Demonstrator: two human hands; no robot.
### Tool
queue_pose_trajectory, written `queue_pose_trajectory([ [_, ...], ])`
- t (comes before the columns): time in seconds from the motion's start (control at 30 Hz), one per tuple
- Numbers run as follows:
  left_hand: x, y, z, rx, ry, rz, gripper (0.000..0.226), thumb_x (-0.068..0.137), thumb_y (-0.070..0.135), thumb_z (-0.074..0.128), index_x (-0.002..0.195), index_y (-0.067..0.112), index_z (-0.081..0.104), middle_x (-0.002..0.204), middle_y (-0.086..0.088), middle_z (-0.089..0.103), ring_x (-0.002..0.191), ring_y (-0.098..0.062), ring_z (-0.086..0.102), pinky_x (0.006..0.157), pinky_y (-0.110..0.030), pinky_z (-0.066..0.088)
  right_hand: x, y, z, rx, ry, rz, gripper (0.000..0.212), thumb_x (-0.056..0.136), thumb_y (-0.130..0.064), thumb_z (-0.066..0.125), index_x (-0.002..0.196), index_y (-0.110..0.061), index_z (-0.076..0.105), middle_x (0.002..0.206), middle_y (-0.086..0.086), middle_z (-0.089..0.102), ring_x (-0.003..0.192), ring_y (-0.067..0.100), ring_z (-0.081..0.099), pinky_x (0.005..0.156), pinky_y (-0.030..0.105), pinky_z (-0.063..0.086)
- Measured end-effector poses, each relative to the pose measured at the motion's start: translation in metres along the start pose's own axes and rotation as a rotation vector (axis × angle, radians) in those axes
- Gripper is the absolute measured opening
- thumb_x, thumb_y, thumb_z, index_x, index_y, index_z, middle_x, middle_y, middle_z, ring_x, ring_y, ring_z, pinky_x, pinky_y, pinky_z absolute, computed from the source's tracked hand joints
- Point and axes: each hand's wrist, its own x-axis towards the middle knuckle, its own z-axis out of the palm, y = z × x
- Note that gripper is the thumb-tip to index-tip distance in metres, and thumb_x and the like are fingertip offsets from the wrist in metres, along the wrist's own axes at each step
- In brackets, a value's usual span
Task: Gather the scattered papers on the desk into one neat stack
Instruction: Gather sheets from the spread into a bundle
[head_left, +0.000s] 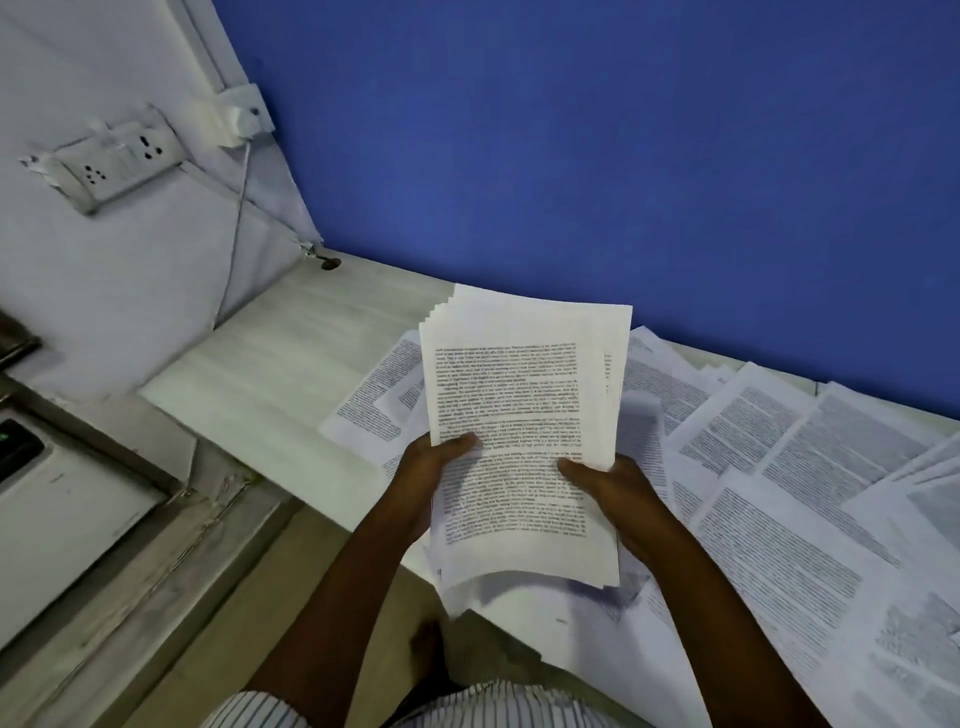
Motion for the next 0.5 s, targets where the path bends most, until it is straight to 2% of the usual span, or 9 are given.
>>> queue_pose_trajectory([
  [0.1,0.011,-0.001,-0.014,-0.049,-0.042,-0.076,0.042,0.086,0.017,0.072,0.127,0.01,0.064,0.122,-0.013,0.07,0.112,-0.034,0.066,0.101,-0.047,0.05,0.017,-0.005,0.03,0.014,0.063,-0.012,0.026,0.088,-0.01,0.072,0.113,-0.02,0.071,0.108,-0.002,0.075,0.1,0.016,0.071,0.085,0.029,0.055],
  [0.2,0.028,0.005,-0.044,0.207,0.004,-0.091,0.034,0.088,0.018,0.073,0.122,0.013,0.067,0.115,-0.007,0.073,0.103,-0.024,0.07,0.097,-0.039,0.054,0.036,-0.012,0.063,0.035,0.185,-0.04,0.021,0.09,-0.012,0.07,0.109,-0.021,0.071,0.101,-0.005,0.075,0.093,0.013,0.071,0.072,0.023,0.054],
  [0.27,0.042,0.01,-0.077,0.297,0.029,-0.072,0.028,0.089,0.014,0.072,0.116,0.015,0.069,0.113,-0.005,0.074,0.1,-0.02,0.071,0.093,-0.033,0.056,0.05,-0.011,0.086,0.014,0.226,-0.041,0.019,0.09,-0.017,0.07,0.108,-0.023,0.07,0.101,-0.005,0.074,0.094,0.013,0.07,0.077,0.026,0.054],
  [0.37,0.056,0.02,-0.137,0.244,0.085,-0.023,0.025,0.088,0.009,0.072,0.112,0.015,0.071,0.107,-0.001,0.075,0.095,-0.014,0.072,0.082,-0.022,0.056,0.071,0.003,0.131,-0.098,0.173,0.0,0.028,0.091,-0.023,0.07,0.118,-0.019,0.07,0.108,-0.004,0.074,0.099,0.014,0.07,0.089,0.031,0.054],
  [0.43,0.061,0.023,-0.177,0.208,0.152,0.001,0.024,0.086,0.009,0.074,0.11,0.014,0.073,0.106,-0.002,0.076,0.096,-0.016,0.073,0.084,-0.026,0.057,0.084,0.018,0.164,-0.218,0.116,0.016,0.031,0.092,-0.023,0.068,0.123,-0.019,0.067,0.113,-0.004,0.072,0.1,0.011,0.068,0.086,0.027,0.052],
  [0.5,0.062,0.024,-0.21,0.22,0.212,0.027,0.021,0.087,0.008,0.074,0.107,0.017,0.073,0.099,0.004,0.077,0.092,-0.013,0.073,0.081,-0.025,0.058,0.096,0.035,0.192,-0.362,0.087,0.043,0.033,0.094,-0.019,0.063,0.128,-0.016,0.061,0.118,-0.002,0.068,0.101,0.012,0.064,0.087,0.028,0.05],
])
